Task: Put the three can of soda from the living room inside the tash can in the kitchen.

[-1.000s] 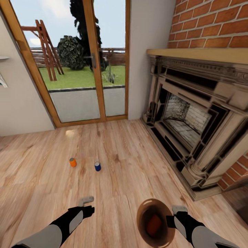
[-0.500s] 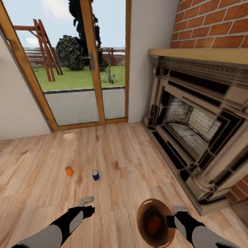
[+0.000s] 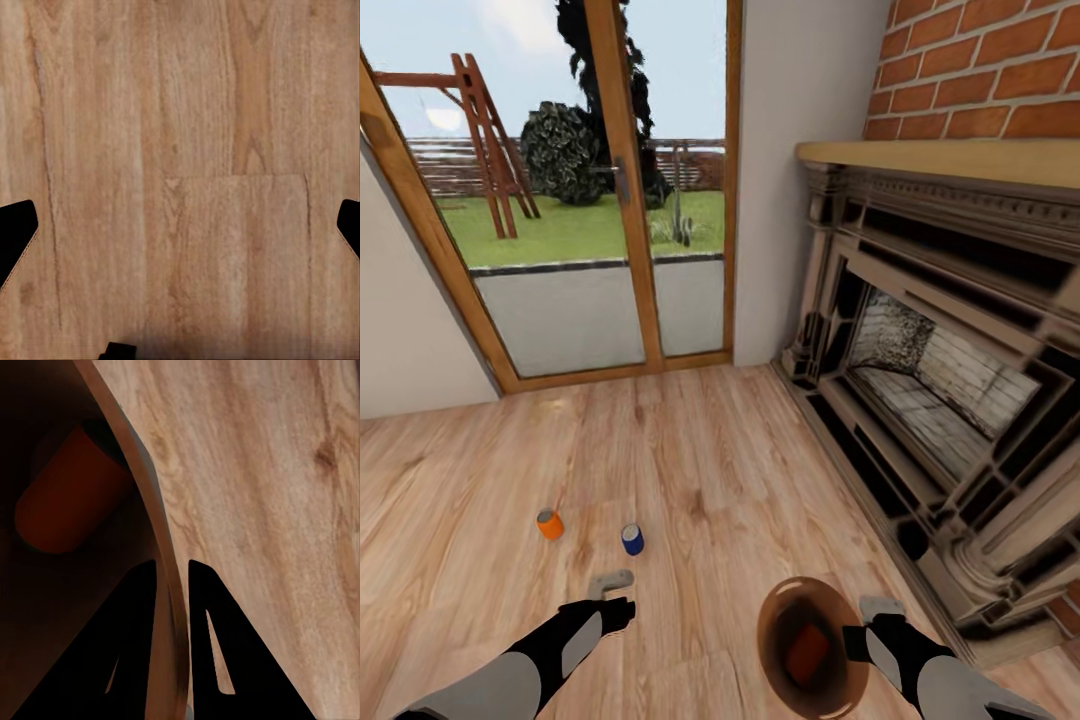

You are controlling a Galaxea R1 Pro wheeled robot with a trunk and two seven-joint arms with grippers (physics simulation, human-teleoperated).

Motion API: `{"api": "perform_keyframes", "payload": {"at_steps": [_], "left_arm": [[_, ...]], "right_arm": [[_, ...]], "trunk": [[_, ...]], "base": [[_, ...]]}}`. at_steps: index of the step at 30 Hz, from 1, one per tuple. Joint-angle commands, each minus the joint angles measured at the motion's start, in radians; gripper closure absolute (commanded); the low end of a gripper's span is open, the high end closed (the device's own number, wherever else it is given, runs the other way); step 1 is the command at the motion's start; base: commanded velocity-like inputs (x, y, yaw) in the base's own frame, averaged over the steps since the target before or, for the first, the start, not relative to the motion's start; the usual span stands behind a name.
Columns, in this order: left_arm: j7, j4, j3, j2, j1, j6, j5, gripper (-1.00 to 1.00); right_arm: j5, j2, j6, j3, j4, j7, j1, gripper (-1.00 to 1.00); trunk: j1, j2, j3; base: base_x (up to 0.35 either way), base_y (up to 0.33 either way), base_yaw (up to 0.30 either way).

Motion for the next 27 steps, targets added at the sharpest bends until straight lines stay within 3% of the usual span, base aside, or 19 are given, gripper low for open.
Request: {"api": "perform_keyframes", "payload": {"at_steps": [1,14,27], "left_arm": [[0.0,0.0,0.0,0.0,0.0,0.0,0.0,-1.0],[-0.001,0.0,-0.001,0.0,0.0,-0.006,0.0,-1.0],[-0.001,0.0,-0.002,0.0,0.0,-0.006,0.0,-1.0]], "right_arm": [[-0.005,0.0,-0.001,-0.003,0.0,0.005,0.0,1.0],[-0.005,0.001,-0.001,-0.003,0.0,0.005,0.0,1.0],[-0.005,0.001,-0.001,-0.003,0.0,0.005,0.0,1.0]], "trunk": [[0.0,0.0,0.0],[0.0,0.0,0.0],[0.0,0.0,0.0]], "base": [[0.344,0.056,0.0],[0.344,0.045,0.0],[0.328,0.129,0.0]]}}
